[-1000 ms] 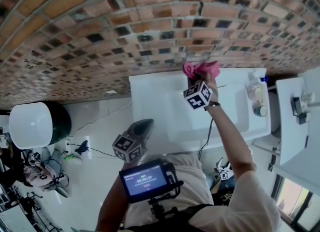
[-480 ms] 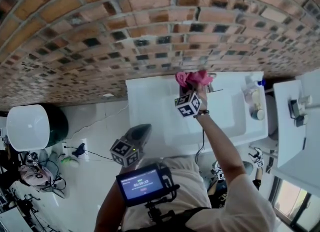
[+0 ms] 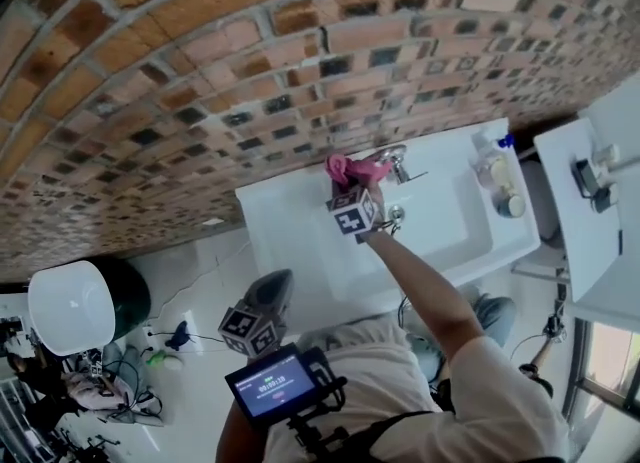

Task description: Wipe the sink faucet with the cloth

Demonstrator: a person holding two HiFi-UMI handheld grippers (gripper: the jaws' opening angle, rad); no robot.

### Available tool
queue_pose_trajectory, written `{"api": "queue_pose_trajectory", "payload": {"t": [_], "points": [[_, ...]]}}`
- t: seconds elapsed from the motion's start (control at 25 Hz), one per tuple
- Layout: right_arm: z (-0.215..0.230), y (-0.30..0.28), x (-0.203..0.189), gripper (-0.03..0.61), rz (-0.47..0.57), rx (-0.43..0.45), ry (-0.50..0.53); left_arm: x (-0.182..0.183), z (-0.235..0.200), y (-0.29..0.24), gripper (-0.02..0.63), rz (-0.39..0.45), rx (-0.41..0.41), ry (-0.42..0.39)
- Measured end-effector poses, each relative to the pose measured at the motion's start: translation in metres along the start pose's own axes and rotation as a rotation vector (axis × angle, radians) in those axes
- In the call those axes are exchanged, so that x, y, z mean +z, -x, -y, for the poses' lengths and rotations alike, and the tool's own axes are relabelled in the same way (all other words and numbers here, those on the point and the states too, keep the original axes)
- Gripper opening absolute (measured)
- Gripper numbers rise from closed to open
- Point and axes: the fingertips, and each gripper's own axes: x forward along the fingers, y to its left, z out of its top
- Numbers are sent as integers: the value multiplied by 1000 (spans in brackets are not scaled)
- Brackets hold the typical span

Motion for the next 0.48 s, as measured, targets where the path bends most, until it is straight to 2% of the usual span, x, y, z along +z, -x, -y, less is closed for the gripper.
{"api": "queue_pose_trajectory", "payload": {"t": [0.12,0.24,0.36,0.48], "points": [[-11,-12,-39,69,-109,40,-18,-5,-2,1,-15,-7,6,4],[-29,0,-63,69,-132,106,-14,-5,-4,3,-15,-19,19,1],[-30,15,-83,69,-127,142,-107,0,-5,1,-15,-30,24,-8],[-19,29,-99,69,-103,110,-207,3,-7,-1,-14,-33,23,-9]]}}
